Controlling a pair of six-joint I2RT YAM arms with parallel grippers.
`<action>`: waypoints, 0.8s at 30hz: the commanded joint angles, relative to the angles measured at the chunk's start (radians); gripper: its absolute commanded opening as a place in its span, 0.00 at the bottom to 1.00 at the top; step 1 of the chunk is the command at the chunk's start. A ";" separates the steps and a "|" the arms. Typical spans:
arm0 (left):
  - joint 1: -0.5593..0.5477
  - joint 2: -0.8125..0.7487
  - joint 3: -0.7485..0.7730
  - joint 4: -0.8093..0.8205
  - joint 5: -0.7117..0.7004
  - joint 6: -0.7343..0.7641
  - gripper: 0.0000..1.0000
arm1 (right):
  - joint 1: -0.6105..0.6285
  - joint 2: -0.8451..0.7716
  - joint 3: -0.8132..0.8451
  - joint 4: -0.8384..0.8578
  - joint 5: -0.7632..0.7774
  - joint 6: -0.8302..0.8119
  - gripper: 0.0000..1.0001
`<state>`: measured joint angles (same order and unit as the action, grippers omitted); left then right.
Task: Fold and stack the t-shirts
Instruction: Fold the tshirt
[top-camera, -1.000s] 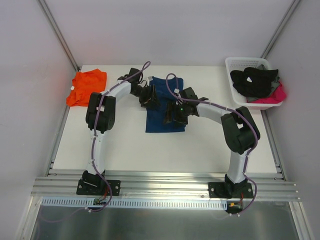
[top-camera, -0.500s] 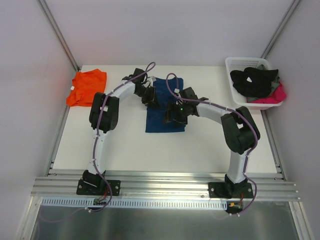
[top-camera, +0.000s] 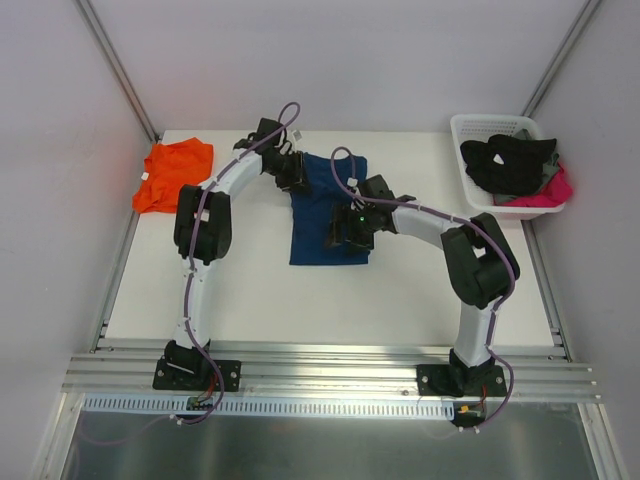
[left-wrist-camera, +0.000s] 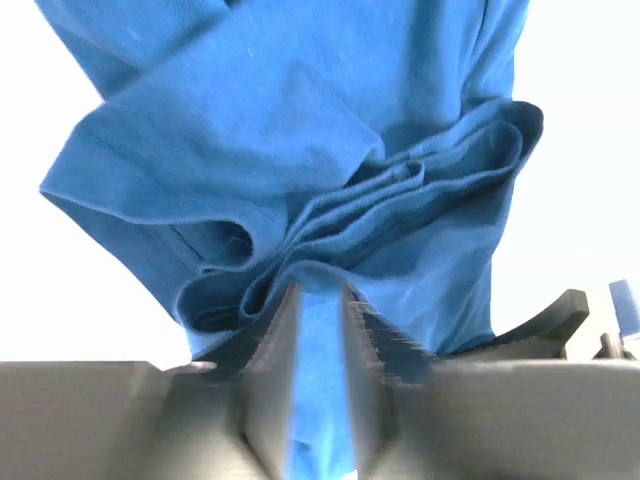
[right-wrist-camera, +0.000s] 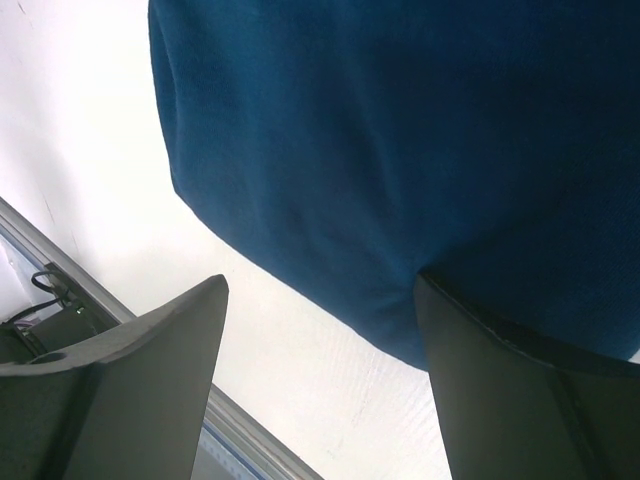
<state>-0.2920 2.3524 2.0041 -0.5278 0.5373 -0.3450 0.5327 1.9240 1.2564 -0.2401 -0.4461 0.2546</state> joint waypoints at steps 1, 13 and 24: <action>0.005 -0.074 0.051 -0.005 -0.036 0.011 0.27 | 0.021 -0.033 0.020 0.015 -0.013 0.014 0.79; 0.004 -0.134 0.082 -0.006 -0.123 0.032 0.99 | 0.029 -0.045 0.029 0.002 -0.003 0.003 0.79; 0.056 -0.392 -0.128 -0.056 -0.117 0.070 0.99 | -0.029 -0.215 0.029 -0.097 0.069 -0.037 0.79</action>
<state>-0.2691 2.0670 1.9705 -0.5282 0.4095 -0.2939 0.5354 1.8225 1.2587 -0.3008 -0.4164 0.2348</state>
